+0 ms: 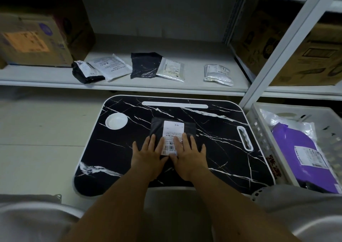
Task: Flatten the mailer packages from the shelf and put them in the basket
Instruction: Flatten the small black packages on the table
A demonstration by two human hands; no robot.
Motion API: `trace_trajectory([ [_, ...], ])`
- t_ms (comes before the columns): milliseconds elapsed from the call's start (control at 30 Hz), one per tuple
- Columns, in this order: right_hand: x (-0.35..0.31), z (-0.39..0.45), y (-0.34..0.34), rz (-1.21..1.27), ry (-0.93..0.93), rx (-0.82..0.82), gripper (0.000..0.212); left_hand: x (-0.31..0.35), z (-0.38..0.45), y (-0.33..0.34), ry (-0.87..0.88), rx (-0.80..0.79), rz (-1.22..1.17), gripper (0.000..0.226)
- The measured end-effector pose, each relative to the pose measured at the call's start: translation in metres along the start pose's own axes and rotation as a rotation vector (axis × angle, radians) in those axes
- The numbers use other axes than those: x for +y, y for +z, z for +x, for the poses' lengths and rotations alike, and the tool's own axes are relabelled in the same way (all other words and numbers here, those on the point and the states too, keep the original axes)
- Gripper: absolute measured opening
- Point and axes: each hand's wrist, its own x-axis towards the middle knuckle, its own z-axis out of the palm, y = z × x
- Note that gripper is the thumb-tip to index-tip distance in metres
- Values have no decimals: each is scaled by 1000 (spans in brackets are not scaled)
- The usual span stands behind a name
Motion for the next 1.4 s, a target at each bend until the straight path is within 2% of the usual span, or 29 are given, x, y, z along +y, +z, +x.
trace_trajectory([
  [67,-2,1,-2,-16,3,30,60,3,0,-9,-6,42,39,67],
  [167,-6,11,-12,23,34,204,40,7,4,-28,21,325,54,36],
  [233,-7,24,-19,45,15,291,31,7,14,-34,42,431,22,31],
  [300,-8,39,-22,94,-47,255,36,7,26,-34,71,384,-23,45],
  [367,-8,50,-21,113,-83,143,46,8,38,-33,104,268,-39,59],
  [467,-4,59,-13,81,-56,37,52,3,52,-31,121,163,-78,60],
  [633,0,60,-9,70,-28,63,51,-7,59,-25,54,58,-101,57],
  [833,-2,59,-13,67,12,35,55,-1,56,-22,-64,38,-99,59],
  [967,-4,50,-10,151,114,83,55,2,47,-20,-155,70,-81,65],
  [1067,-8,39,-4,175,149,198,51,6,38,-11,6,224,-49,62],
  [1167,-8,35,-1,170,112,235,47,10,31,-6,204,221,-11,58],
  [1300,-1,37,-6,155,94,203,42,10,35,-16,171,164,-43,55],
  [1400,3,45,-18,98,105,204,36,13,47,-40,165,271,9,44],
])
